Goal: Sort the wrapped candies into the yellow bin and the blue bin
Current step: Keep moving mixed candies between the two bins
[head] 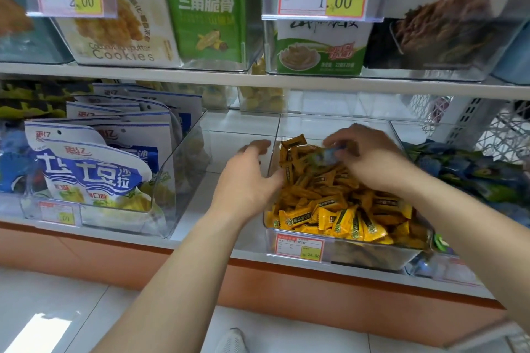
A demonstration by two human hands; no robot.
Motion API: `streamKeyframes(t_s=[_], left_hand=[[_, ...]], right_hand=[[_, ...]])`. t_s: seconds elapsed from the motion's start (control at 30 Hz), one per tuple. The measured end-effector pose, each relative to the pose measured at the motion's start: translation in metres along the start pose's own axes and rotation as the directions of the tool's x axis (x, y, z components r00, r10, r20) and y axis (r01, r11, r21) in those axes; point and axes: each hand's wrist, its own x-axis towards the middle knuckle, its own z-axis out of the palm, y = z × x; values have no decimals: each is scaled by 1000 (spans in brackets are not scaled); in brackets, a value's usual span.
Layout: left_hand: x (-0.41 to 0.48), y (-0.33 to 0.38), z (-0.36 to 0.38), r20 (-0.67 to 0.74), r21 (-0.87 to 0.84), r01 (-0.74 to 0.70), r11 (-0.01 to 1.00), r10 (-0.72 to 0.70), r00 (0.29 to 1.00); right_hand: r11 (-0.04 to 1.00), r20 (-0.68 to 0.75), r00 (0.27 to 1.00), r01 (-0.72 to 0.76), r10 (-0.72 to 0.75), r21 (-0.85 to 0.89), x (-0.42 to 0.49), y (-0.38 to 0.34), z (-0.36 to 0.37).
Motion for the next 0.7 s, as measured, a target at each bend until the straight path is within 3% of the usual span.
streamKeyframes(t_s=[0.1,0.17,0.23,0.37,0.43,0.5,0.57,0.7], left_hand=[[-1,25,6,-67,61,-132,989,136,988],[-4,39,18,-27,81,-180,980,183,983],[-6,48,35,65,102,-179,979,173,983],[-6,53,67,257,170,-110,979,63,964],[-3,57,79,295,184,-98,978,40,955],[-1,64,89,319,175,-145,974,83,944],[0,76,100,340,159,-256,954,190,921],[3,92,125,485,134,-442,887,330,810]], right_hand=[[996,-264,964,-23,0,-86,-31,31,-42],[984,-421,907,-88,15,-157,-49,50,-63],[954,-468,879,-210,89,-213,-62,66,-76],[809,-253,904,-423,345,-407,-75,79,-77],[784,-308,900,-423,308,-454,-76,74,-75],[847,-362,908,-356,213,-394,-73,65,-72],[908,-322,927,-294,194,-298,-65,58,-67],[948,-69,950,-308,303,-79,-62,61,-52]])
